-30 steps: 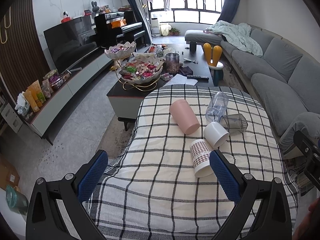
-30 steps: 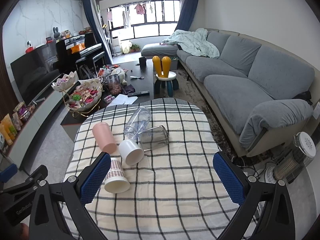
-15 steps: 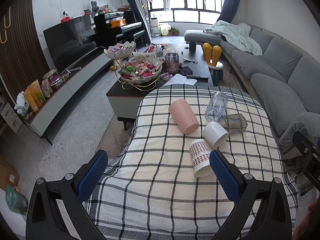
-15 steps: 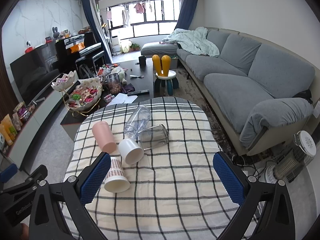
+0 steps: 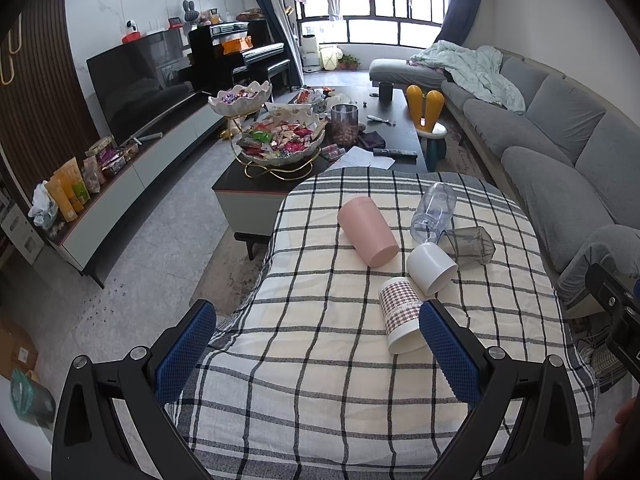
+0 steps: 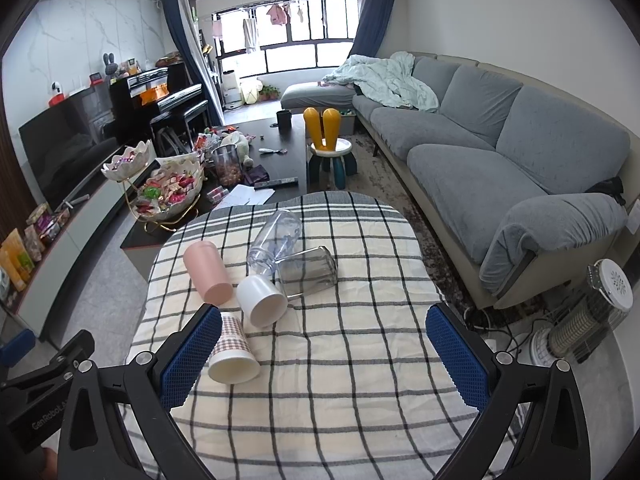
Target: Flip cup upside down
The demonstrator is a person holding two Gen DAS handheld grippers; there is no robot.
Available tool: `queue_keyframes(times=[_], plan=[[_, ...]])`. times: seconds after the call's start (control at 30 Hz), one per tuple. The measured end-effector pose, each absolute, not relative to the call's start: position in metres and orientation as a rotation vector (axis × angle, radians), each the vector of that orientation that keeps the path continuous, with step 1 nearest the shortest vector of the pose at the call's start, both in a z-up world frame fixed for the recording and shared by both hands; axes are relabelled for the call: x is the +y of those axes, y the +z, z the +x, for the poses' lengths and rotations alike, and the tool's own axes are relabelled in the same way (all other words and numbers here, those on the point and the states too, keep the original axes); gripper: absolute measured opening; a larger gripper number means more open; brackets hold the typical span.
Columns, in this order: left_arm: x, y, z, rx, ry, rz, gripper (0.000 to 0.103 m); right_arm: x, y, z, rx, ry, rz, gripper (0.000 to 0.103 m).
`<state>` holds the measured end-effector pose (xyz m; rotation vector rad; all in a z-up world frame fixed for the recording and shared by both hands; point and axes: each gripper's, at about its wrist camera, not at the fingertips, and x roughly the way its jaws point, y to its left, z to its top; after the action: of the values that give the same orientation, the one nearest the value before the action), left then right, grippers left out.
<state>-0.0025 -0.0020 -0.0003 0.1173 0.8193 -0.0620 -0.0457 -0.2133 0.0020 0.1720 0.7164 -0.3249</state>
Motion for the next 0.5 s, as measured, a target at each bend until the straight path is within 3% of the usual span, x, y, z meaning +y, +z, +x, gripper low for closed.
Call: queue_keyframes(times=[0.5], plan=[[-0.0032,-0.0014,-0.0034,0.823,-0.060,0.118,0.103,-0.2140,0.0015,-0.0456,0.720,-0.325,0.175,0.102]])
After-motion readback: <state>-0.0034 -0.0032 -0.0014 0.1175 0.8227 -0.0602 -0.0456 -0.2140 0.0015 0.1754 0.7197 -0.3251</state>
